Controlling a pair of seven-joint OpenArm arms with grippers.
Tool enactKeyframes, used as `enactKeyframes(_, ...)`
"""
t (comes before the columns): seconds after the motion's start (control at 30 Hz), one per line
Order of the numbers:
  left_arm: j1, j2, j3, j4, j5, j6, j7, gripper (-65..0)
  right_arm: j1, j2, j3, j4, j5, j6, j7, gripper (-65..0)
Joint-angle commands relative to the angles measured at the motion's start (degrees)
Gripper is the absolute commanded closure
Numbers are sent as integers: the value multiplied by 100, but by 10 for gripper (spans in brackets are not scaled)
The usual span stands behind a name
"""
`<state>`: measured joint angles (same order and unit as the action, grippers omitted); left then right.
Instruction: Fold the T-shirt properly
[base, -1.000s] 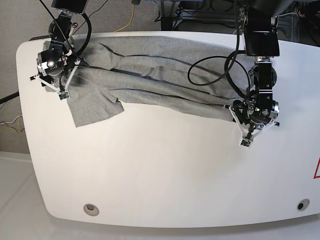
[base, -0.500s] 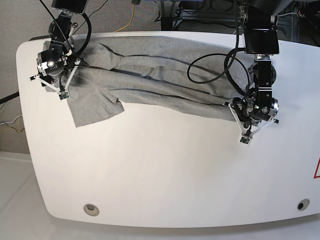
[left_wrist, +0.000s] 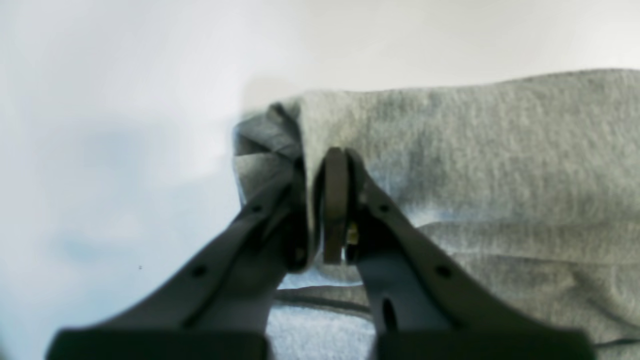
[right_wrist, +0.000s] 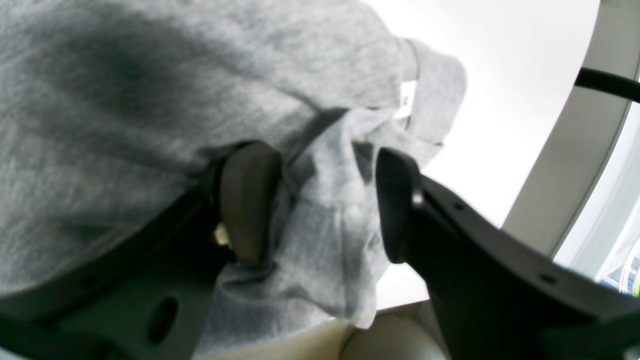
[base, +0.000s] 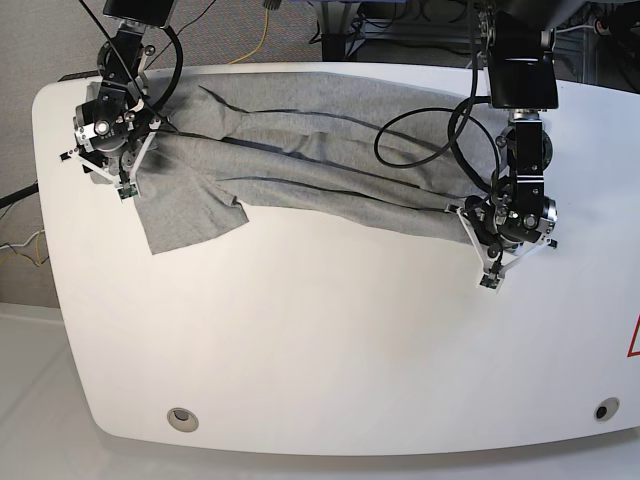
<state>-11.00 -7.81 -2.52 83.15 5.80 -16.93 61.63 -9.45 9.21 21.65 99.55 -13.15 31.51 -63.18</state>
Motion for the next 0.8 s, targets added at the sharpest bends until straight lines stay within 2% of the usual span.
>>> enactKeyframes(0.0, -143, -23, -16, 137, 13, 18, -75, -31, -52, -47, -51, -51, 247, 133, -95, -345)
enactKeyframes(0.17, -152, -32, -16, 348, 13, 9, -22, -31, -44, -47, -51, -51, 247, 133, -95, -345)
enactKeyframes(0.4, -249, -32, -7, 761, -4, -17, 479, -31, 79, -47, -51, -51, 247, 133, -104, -345)
enactKeyframes(0.6, -267, -5, -7, 797, 13, -360, 761, -31, 115, -47, -51, -43, 247, 133, -271, -345)
enactKeyframes(0.77, -223, 3, -16, 797, 13, -413, 998, -31, 194, -47, -51, -43, 247, 133, -342, -345)
